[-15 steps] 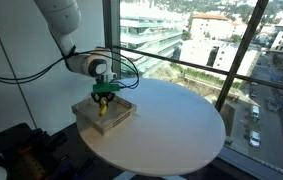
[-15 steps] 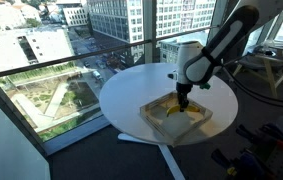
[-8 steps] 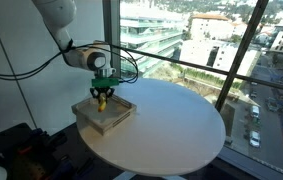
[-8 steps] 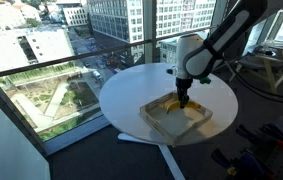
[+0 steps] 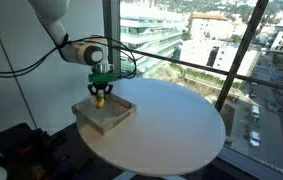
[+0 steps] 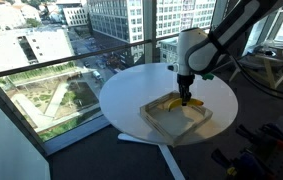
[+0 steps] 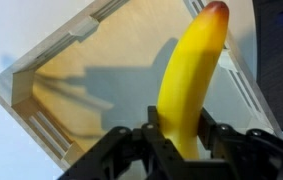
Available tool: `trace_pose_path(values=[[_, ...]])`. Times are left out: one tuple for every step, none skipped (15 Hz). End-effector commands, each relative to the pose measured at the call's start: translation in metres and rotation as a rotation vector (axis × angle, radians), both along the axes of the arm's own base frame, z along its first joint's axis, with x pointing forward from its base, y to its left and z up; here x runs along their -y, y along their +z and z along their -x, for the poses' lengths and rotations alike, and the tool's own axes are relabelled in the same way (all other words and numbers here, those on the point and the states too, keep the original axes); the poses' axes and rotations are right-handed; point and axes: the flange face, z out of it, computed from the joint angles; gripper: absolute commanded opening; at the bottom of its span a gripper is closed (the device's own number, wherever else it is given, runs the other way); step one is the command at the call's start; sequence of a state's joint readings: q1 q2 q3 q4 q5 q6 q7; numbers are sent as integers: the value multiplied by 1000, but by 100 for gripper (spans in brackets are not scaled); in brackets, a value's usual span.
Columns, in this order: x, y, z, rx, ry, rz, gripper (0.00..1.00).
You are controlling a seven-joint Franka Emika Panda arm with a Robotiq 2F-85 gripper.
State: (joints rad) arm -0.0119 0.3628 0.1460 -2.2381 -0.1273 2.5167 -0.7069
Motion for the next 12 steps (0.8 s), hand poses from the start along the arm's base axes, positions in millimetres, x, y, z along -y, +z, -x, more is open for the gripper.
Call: trace_pose_path(values=[[-2, 22, 13, 8, -11, 29, 16], [-3, 25, 15, 10, -9, 30, 16], [-4, 29, 17, 13, -9, 32, 16], [-5, 32, 18, 17, -9, 34, 16], [-6, 36, 21, 21, -10, 36, 16], [-7, 38, 23, 24, -11, 37, 16], [-8, 41, 24, 27, -14, 39, 16], [-9, 44, 26, 30, -15, 40, 16], [-9, 46, 28, 32, -20, 40, 16], [-9, 47, 30, 32, -25, 41, 16], [-9, 49, 32, 33, -34, 41, 16], [-9, 51, 33, 36, -44, 42, 16]])
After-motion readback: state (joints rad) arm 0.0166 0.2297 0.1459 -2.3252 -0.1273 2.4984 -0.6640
